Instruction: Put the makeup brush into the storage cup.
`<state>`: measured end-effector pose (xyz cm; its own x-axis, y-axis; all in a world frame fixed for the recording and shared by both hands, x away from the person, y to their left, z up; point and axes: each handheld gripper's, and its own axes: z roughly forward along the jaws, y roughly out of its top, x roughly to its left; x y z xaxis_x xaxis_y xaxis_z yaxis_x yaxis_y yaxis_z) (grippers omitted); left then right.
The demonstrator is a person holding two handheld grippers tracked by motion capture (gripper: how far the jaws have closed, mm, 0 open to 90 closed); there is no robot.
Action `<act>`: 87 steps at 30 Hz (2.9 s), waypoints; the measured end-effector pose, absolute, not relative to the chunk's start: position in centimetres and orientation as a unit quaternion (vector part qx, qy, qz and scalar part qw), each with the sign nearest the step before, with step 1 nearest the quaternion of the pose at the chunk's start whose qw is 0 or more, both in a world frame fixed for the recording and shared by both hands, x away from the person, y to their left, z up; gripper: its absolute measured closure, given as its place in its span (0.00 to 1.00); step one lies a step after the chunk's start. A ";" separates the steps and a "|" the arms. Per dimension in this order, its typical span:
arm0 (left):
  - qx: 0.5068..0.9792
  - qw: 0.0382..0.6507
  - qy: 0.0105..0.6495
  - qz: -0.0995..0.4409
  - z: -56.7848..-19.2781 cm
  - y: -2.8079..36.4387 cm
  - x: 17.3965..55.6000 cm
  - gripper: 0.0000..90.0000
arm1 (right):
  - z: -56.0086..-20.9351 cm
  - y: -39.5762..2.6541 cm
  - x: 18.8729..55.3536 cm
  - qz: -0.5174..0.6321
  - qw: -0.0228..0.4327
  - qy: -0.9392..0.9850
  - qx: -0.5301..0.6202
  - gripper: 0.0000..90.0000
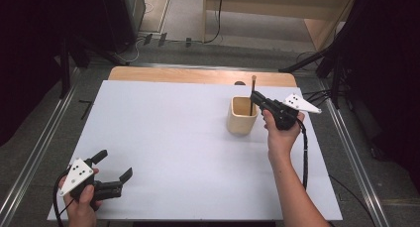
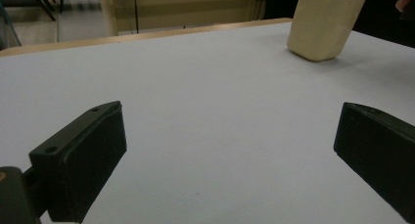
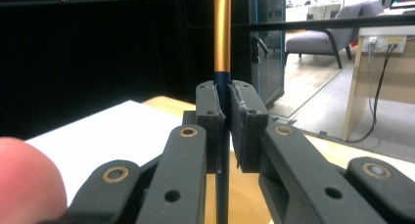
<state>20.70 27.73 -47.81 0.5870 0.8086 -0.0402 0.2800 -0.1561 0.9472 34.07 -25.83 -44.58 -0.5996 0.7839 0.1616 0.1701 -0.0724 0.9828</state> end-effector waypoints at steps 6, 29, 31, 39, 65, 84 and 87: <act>0.718 0.527 0.379 0.249 -47.8 27.7 20.7 0.00 | -44.9 -25.8 34.0 0.625 0.245 0.640 0.374 0.94; 0.716 0.528 0.381 0.251 -47.8 27.8 20.7 0.00 | -47.7 -25.1 33.8 0.592 0.238 0.661 0.396 0.94; 0.717 0.528 0.381 0.250 -47.8 27.8 20.7 0.00 | -47.9 -25.2 33.7 0.585 0.241 0.664 0.398 0.94; 0.718 0.527 0.379 0.250 -47.8 27.7 20.7 0.00 | -47.4 -25.2 33.4 0.575 0.236 0.668 0.410 0.64; 0.719 0.529 0.375 0.250 -47.8 27.5 20.7 0.00 | -46.6 -27.0 28.5 0.574 0.239 0.660 0.422 0.00; 0.719 0.529 0.374 0.251 -47.8 27.5 20.6 0.00 | -47.4 -28.2 25.5 0.571 0.236 0.663 0.423 0.00; 0.719 0.529 0.374 0.251 -47.8 27.5 20.6 0.00 | -47.6 -28.4 25.3 0.570 0.237 0.663 0.423 0.00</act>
